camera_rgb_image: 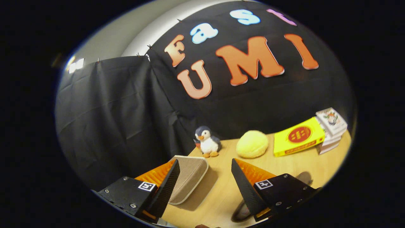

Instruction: Open the storage box then place both shoes into the box .Put the left shoe in first, then the right shoe, with the right side of both shoes facing outward in a uniform manner.

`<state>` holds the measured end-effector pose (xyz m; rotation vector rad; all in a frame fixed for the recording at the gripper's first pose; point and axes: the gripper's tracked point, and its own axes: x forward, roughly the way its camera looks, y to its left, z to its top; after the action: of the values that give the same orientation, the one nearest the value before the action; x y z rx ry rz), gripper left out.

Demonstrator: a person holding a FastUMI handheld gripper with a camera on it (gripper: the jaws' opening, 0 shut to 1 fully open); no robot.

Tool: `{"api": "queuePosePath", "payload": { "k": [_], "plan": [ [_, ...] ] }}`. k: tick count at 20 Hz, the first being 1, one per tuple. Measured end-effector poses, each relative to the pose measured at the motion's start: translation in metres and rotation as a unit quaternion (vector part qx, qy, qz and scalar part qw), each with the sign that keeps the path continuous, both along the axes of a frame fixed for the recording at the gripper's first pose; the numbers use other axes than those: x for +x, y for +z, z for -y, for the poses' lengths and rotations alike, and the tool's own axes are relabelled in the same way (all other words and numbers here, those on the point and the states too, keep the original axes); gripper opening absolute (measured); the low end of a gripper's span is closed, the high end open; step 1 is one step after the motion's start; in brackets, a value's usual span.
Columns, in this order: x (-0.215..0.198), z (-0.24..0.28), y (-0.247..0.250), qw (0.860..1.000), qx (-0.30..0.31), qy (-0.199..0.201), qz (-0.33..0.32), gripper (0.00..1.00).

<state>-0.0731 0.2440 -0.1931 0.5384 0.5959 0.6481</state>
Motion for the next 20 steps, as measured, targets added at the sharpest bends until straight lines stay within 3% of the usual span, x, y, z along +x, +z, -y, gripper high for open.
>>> {"api": "queuePosePath", "payload": {
  "k": [3,7,11,17,20],
  "plan": [
    [-0.018,-0.031,-0.033,0.995,0.058,0.015,-0.076,0.98],
    [-0.043,-0.073,-0.064,0.977,0.132,0.054,-0.157,0.98],
    [-0.067,-0.105,-0.095,0.961,0.146,0.107,-0.208,0.98],
    [-0.085,-0.132,-0.103,0.92,0.218,0.18,-0.272,0.97],
    [-0.085,-0.142,-0.101,0.902,0.253,0.194,-0.29,0.97]
  ]
}}
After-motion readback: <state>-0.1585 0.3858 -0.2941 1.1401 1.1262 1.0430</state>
